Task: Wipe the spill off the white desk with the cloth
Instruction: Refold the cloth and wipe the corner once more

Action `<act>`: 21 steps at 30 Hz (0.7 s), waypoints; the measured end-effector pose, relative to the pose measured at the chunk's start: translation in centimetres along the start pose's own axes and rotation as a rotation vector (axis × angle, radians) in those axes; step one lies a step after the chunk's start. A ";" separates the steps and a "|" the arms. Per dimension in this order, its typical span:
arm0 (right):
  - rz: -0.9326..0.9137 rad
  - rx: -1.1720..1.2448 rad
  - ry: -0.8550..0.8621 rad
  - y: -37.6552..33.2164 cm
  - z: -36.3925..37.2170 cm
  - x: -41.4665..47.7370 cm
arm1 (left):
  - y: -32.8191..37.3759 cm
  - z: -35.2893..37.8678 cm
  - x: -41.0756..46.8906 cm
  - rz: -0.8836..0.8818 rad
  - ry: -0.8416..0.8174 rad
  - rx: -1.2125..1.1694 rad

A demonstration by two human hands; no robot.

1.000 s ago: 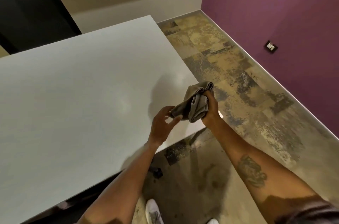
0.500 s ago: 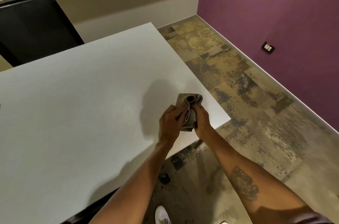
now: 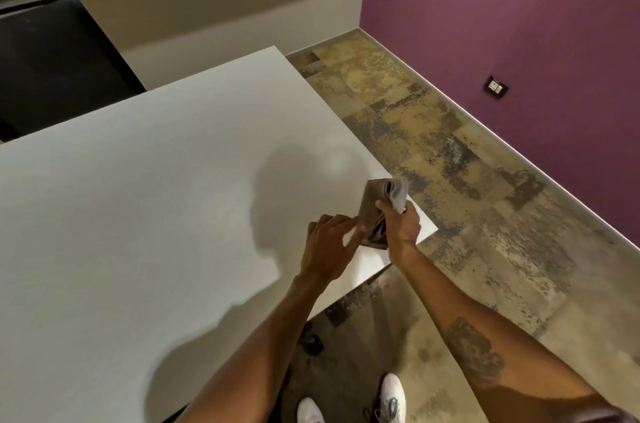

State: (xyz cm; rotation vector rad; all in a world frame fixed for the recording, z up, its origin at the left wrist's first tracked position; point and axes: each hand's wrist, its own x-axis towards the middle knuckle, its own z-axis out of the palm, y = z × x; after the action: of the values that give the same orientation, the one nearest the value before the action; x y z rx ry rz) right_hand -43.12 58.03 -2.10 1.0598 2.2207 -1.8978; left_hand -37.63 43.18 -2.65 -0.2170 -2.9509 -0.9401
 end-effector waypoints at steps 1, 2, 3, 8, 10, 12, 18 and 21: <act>-0.069 -0.105 0.087 -0.3 -0.4 0.6 | -0.8 0.2 -0.1 -0.054 -0.005 0.014; -0.141 -0.197 0.172 -0.6 -1.0 1.1 | -1.8 0.4 -0.2 -0.110 -0.014 0.031; -0.210 -0.274 0.260 -0.8 -1.7 1.8 | -2.9 0.6 -0.3 -0.157 -0.025 0.055; -0.334 -0.682 0.465 -0.5 -5.5 5.9 | -8.5 1.4 -1.6 -0.357 0.019 0.233; -0.317 -0.767 0.403 0.3 -5.8 7.3 | -10.0 2.1 -2.1 -0.518 0.000 0.306; -0.299 -0.729 0.311 1.1 -4.8 8.2 | -11.6 3.3 -2.5 -0.625 -0.018 0.301; -0.235 -0.342 0.180 3.0 -0.7 11.3 | -12.3 5.5 -3.7 -0.605 0.024 0.411; -0.297 -0.179 0.265 3.9 0.6 12.4 | -12.5 6.1 -3.1 -0.629 0.053 0.489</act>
State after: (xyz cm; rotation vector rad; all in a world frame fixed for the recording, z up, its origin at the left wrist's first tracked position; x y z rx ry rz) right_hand -50.91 63.42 -11.06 1.0564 2.7739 -1.6919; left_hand -36.30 36.23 -15.06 0.7678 -3.1121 -0.1927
